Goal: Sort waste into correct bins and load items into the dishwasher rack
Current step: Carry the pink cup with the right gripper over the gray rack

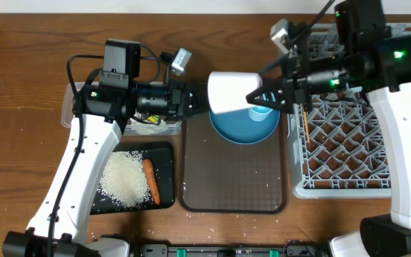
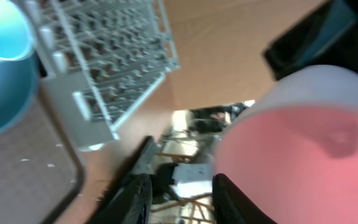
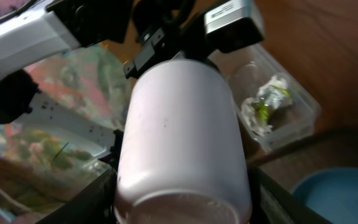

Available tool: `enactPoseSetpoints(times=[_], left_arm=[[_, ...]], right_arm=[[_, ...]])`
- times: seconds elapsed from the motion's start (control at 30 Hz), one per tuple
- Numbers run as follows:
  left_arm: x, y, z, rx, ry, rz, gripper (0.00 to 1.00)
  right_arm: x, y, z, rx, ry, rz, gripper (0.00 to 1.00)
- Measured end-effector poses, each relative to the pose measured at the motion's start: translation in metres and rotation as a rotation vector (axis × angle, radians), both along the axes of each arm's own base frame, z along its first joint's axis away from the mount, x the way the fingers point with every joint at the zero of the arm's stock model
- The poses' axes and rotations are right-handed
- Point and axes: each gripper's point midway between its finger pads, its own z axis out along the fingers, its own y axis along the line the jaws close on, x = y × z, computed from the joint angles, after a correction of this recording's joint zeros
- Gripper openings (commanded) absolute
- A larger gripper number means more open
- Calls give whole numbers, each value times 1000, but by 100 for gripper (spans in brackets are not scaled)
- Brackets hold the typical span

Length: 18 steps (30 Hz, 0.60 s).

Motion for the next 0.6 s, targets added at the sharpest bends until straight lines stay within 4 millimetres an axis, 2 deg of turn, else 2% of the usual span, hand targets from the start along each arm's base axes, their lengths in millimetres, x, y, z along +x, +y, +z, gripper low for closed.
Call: enactPoseSetpoints(times=[0.23,0.3,0.43,0.57,0.6], left_arm=[[16,11,-28,163,-1,113,53],[17,16,-39,222,28,146,54],[16,31,-64,358,88,212,65],[18,47,-83,489,116,278,68],[20,51,-87,515,112,293,76]], right_arm=[[9,-37,-9,-132,48,-187,31],[10,-55,-18,-215,82,-277,29],[10,-97,-41,-425,187,-507,27],[3,-135,-61,-618,287,-700,27],[0,-142,-64,-654,307,-728,27]])
